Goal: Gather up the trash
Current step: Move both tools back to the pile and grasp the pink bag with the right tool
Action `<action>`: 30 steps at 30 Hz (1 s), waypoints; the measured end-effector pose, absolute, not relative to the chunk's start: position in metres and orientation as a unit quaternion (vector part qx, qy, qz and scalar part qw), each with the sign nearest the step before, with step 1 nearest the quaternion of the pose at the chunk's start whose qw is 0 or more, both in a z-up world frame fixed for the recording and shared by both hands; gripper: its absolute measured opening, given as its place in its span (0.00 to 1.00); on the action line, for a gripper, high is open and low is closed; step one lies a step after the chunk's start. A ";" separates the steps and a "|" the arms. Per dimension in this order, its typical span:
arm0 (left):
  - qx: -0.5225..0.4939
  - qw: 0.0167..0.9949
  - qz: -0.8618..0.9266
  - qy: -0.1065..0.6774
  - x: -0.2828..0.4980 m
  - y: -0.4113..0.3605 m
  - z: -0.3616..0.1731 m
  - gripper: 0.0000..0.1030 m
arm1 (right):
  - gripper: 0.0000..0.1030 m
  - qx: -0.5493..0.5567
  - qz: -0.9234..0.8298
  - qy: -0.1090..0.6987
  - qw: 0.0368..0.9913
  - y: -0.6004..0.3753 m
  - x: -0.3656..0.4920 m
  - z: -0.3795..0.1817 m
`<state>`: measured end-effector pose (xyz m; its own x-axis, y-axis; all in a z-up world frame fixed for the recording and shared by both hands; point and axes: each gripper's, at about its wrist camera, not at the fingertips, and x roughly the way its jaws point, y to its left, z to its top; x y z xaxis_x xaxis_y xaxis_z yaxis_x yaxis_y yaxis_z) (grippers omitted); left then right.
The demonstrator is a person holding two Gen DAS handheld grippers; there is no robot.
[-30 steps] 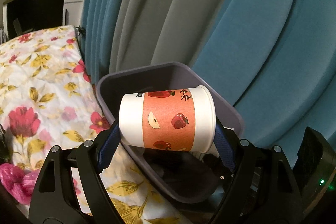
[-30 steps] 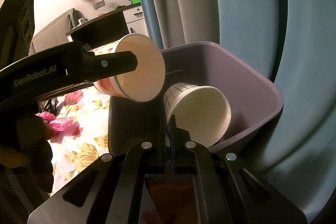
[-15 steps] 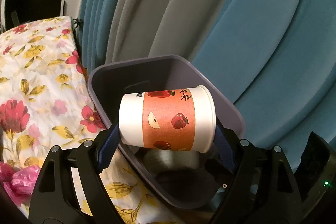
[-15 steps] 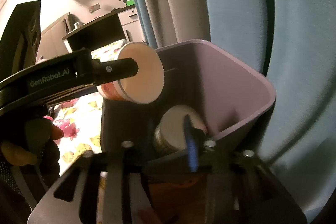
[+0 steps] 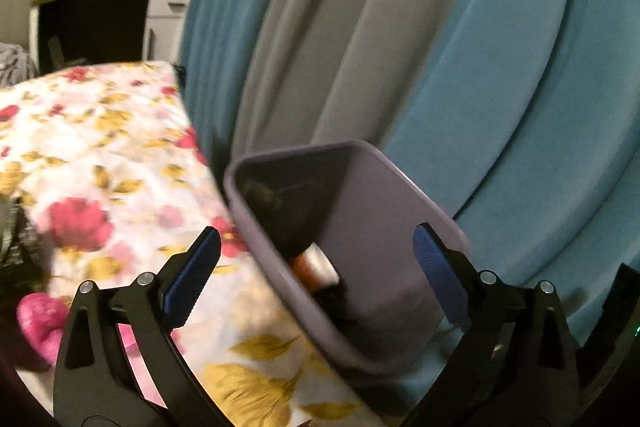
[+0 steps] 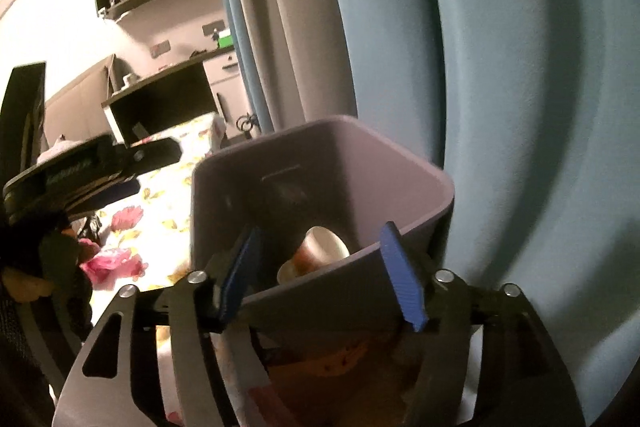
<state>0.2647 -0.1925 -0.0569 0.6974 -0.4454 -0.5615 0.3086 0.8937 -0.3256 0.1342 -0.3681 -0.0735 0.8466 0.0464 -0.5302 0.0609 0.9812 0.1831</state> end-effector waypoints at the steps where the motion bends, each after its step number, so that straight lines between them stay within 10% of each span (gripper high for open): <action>1: -0.103 0.919 -0.197 0.324 0.258 -0.187 -0.054 0.94 | 0.68 0.098 -0.006 0.272 0.957 -0.366 0.131 -0.071; 30: -0.101 0.957 0.112 0.248 0.075 0.088 -0.046 0.94 | 0.83 -0.005 0.137 0.270 0.953 -0.145 0.124 -0.071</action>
<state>0.0749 0.0884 -0.0458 0.8519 0.1637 -0.4974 -0.2637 0.9547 -0.1376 0.1241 -0.1449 -0.0707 0.8161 0.2589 -0.5167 -0.2639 0.9623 0.0654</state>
